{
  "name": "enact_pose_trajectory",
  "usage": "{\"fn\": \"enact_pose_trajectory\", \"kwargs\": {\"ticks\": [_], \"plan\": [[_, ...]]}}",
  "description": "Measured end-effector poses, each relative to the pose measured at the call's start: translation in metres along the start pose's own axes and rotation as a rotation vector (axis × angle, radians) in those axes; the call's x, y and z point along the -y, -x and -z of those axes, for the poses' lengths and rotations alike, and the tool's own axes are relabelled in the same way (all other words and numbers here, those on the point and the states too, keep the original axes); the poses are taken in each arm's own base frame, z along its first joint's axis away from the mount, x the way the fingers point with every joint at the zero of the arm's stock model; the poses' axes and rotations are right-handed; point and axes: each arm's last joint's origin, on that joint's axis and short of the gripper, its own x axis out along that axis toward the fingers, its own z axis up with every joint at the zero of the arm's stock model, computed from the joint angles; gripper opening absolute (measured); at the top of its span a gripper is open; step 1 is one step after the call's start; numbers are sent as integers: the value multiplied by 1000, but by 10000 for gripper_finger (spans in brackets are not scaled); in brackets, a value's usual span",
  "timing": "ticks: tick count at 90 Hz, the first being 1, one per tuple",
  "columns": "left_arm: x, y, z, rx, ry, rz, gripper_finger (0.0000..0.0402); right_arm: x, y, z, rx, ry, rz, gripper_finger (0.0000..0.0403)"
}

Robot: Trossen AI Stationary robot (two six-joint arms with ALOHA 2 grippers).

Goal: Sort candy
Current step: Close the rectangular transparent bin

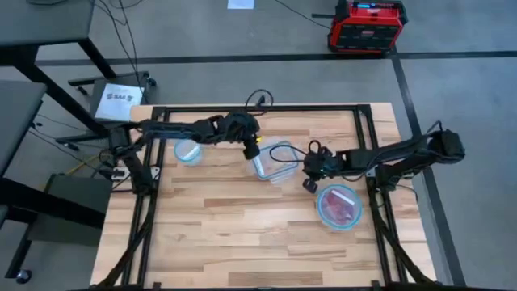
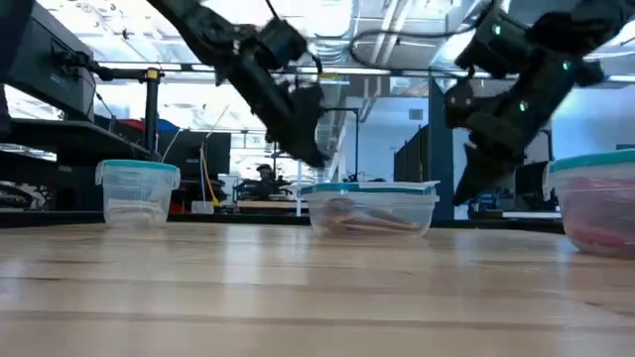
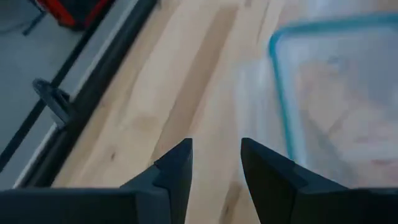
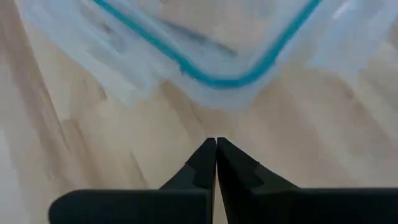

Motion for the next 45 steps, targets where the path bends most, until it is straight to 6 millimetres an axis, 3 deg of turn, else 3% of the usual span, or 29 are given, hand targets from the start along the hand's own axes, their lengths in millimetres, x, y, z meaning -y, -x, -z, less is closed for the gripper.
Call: {"fn": "enact_pose_trajectory", "kwargs": {"ticks": [15, 45], "plan": [[2, -12, 6, -23, -23, 9, 123, 1, -17, 6, 49, -18, -10, 0], [7, -14, 4, 21, -28, 163, 123, 2, -34, -2, 135, -47, -20, 0]]}}
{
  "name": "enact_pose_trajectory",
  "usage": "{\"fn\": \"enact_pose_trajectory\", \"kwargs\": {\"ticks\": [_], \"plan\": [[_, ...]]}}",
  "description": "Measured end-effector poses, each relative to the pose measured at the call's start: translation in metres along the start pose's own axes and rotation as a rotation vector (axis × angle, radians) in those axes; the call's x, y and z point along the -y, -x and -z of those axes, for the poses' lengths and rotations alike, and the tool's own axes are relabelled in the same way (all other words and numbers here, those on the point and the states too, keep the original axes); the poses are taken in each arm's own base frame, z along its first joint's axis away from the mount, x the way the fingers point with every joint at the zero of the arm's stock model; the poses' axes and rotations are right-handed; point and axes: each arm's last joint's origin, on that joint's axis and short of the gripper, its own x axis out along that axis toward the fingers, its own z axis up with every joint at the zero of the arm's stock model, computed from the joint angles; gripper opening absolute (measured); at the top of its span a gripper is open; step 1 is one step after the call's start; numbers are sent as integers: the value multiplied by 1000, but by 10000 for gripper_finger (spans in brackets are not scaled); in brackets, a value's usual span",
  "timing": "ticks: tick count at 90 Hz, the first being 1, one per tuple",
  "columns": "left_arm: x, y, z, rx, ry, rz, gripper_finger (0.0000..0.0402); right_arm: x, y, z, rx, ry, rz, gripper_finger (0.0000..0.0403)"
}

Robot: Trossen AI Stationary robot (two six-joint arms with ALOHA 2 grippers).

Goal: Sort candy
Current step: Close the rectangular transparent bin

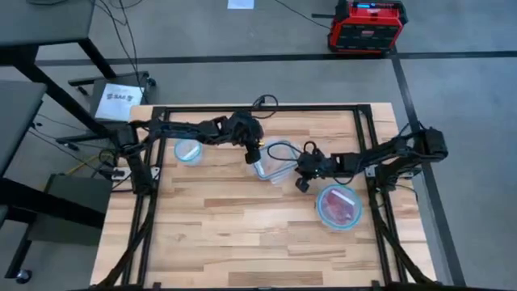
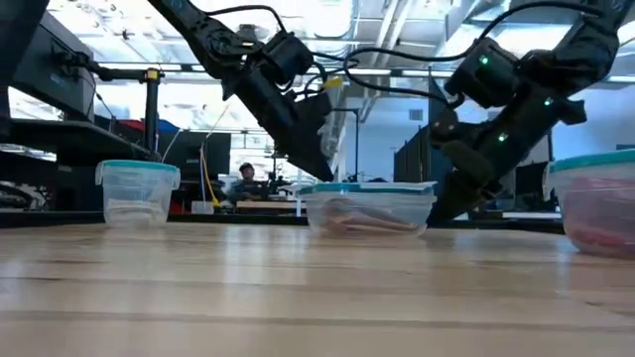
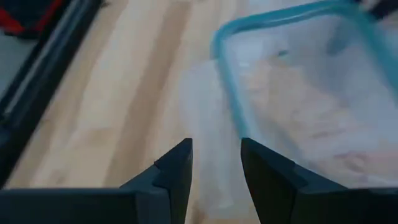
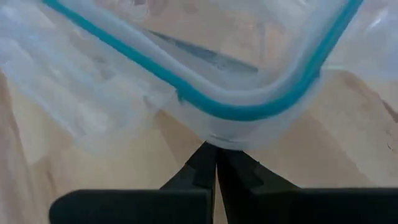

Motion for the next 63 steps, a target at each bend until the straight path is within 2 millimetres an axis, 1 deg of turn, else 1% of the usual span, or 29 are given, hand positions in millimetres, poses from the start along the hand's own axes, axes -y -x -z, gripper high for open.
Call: {"fn": "enact_pose_trajectory", "kwargs": {"ticks": [11, 17, 24, 48, 56, 63], "plan": [[2, -8, 6, -12, 13, 37, 123, 0, -1, 0, 4, 0, -3, 0], [4, -12, 5, 18, 27, 60, 123, -2, 0, -1, 10, 1, -8, 0], [6, -12, 3, 38, 37, 100, 123, -2, 0, -1, 13, 0, -10, 0], [8, -9, -1, 58, 36, 104, 123, -1, 0, 0, 4, 3, -6, 0], [9, -8, -4, 34, 37, 111, 123, -2, 0, 1, -4, 12, -7, 0], [10, -6, -10, 2, 33, 121, 123, -3, 7, 2, -52, 49, -11, 0]]}}
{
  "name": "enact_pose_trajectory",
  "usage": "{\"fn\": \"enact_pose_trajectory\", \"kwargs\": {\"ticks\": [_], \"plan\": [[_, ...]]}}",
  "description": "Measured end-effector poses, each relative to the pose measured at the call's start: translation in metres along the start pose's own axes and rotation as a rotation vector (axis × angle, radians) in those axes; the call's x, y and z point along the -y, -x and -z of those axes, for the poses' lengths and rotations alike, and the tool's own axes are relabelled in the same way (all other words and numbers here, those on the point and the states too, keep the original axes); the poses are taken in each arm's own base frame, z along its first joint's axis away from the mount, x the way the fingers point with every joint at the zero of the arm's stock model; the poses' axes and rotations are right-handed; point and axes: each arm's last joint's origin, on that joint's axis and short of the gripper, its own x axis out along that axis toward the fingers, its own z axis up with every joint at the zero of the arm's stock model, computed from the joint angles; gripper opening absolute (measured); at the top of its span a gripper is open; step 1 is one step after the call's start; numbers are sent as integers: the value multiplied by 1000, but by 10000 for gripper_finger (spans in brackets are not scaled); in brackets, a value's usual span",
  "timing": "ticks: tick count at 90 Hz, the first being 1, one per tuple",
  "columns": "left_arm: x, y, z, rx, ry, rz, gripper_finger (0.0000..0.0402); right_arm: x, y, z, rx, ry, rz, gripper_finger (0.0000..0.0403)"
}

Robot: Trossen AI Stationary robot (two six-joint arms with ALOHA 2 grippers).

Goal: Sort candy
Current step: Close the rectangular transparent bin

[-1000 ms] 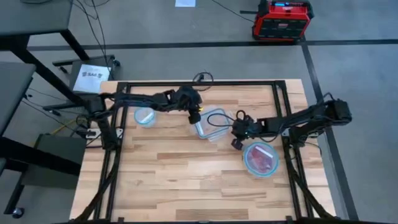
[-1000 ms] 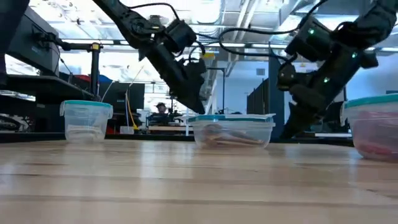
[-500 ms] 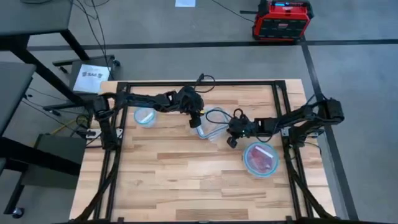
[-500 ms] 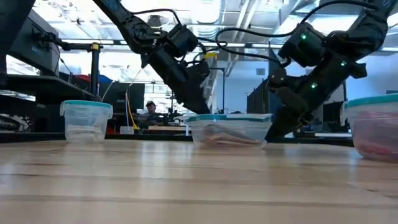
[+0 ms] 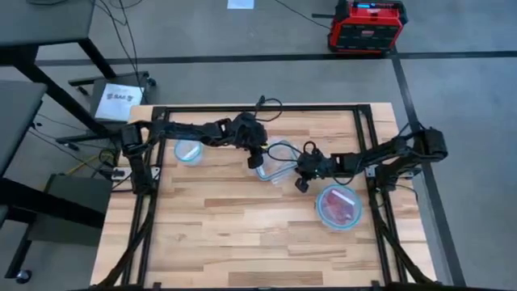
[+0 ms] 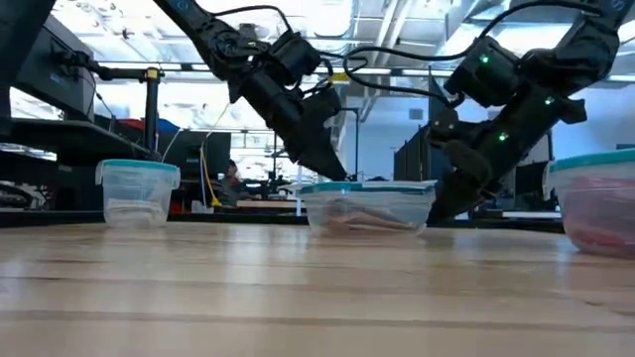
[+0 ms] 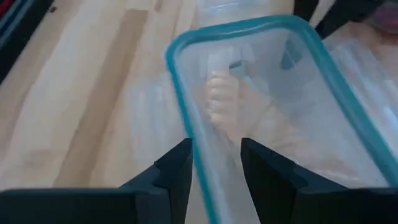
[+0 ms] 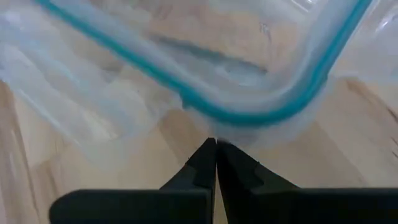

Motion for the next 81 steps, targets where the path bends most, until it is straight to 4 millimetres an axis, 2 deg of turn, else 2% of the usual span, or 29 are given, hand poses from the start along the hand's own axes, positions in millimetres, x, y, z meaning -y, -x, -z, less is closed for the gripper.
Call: {"fn": "enact_pose_trajectory", "kwargs": {"ticks": [10, 18, 30, 42, 50, 59, 68, 81], "plan": [[0, 6, -8, -102, -16, 15, 123, -3, 21, -5, -95, 32, -32, 0], [1, 12, -17, -161, -41, 29, 123, -5, 42, -12, -84, 53, -56, 0], [9, 28, -24, -217, -66, 2, 123, -5, 67, -31, 92, 89, -118, 0], [17, 61, -29, -168, -82, -103, 123, 2, 72, -55, 320, 158, -149, 0], [22, 83, -24, -102, -70, -132, 123, 7, 62, -73, 457, 220, -249, 0], [29, 106, -11, -25, -19, -134, 123, 15, 33, -83, 532, 270, -363, 0], [35, 119, 12, 24, 35, -129, 123, 26, 0, -85, 590, 305, -441, 0], [46, 129, 40, 96, 91, -109, 123, 41, -38, -73, 574, 286, -497, 0]]}}
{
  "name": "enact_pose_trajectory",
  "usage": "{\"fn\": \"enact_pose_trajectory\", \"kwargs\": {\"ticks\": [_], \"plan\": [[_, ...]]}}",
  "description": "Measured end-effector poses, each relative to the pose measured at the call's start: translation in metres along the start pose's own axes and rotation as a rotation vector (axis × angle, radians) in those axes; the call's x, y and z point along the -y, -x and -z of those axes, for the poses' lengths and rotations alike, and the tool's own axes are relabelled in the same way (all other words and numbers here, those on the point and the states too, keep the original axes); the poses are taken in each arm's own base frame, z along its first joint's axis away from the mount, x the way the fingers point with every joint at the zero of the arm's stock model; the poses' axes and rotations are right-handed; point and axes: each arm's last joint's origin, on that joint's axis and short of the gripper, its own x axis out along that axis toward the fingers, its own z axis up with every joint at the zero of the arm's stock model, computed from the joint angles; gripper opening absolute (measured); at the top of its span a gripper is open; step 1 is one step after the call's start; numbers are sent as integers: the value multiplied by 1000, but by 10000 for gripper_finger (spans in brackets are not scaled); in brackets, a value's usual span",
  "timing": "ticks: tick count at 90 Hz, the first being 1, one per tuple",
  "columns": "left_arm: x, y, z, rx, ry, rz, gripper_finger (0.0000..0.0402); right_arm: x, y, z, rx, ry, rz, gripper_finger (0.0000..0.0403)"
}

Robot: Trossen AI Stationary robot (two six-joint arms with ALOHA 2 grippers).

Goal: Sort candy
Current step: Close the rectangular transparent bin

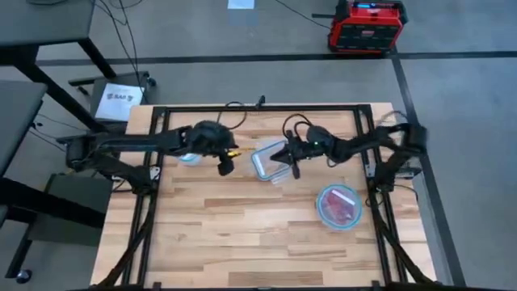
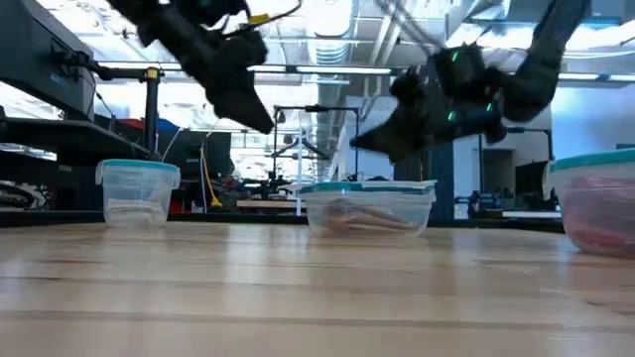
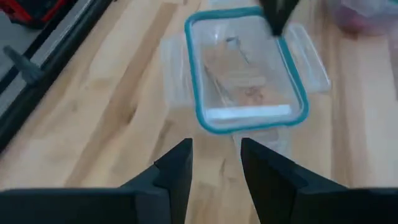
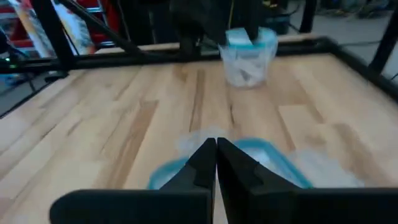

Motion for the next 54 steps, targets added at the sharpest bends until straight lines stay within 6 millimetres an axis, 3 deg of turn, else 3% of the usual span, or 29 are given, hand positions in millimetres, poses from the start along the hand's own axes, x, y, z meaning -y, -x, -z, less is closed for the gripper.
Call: {"fn": "enact_pose_trajectory", "kwargs": {"ticks": [16, 26, 43, 54], "plan": [[9, -3, 19, 66, 55, 37, 123, 14, -10, 32, -62, -20, 4, 0], [15, -15, 27, 51, 62, 53, 123, 15, -16, 44, -84, -18, -5, 0], [25, -44, 44, -18, 43, 73, 123, 9, -20, 42, -88, 0, -31, 0], [27, -51, 41, -22, 41, 76, 123, 6, -16, 31, -98, -13, -39, 0]]}}
